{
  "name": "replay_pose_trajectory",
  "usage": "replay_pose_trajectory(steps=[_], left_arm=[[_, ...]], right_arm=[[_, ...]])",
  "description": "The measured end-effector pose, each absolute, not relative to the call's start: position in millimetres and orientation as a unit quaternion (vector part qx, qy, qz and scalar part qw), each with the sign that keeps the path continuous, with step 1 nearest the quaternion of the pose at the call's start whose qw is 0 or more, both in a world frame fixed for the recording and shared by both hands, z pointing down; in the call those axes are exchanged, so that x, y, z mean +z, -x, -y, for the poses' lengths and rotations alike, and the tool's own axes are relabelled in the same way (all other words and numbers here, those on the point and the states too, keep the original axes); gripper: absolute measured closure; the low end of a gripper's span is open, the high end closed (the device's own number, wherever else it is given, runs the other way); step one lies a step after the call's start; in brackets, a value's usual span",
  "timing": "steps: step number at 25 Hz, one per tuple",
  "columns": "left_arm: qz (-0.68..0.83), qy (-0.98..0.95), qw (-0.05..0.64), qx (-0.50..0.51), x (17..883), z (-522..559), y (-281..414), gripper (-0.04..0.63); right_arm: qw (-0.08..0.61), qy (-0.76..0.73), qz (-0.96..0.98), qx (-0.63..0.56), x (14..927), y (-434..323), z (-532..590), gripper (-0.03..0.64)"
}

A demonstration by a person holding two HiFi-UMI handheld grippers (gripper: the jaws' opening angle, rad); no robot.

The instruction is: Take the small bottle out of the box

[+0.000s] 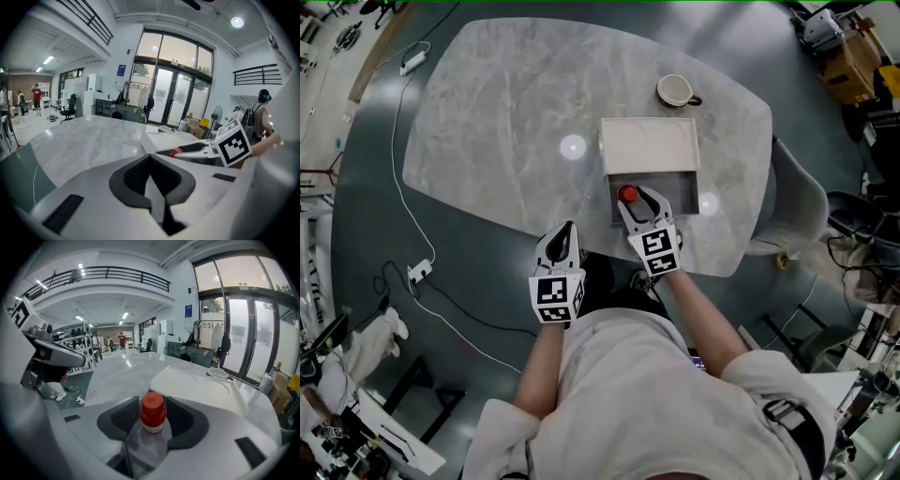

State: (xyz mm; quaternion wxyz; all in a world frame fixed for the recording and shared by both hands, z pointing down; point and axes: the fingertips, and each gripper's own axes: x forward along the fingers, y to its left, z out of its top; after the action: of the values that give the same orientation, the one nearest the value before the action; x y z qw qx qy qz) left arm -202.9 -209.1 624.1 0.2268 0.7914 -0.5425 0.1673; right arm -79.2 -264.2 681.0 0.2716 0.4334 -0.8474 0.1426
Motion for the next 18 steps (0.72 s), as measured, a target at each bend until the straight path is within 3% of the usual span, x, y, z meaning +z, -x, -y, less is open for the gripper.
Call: replay_pose_trajectory(steps=[9,18], left_arm=[[0.498,-0.821,0.213,0.183,617,240,201,0.573],[0.48,-0.838,0.199,0.167,597,257,186,0.574]], right_arm=[[0.299,-0.459,0.828,0.12,683,84,275,0.46],[0.261,-0.496,0.82,0.12,653,64,270,0.462]])
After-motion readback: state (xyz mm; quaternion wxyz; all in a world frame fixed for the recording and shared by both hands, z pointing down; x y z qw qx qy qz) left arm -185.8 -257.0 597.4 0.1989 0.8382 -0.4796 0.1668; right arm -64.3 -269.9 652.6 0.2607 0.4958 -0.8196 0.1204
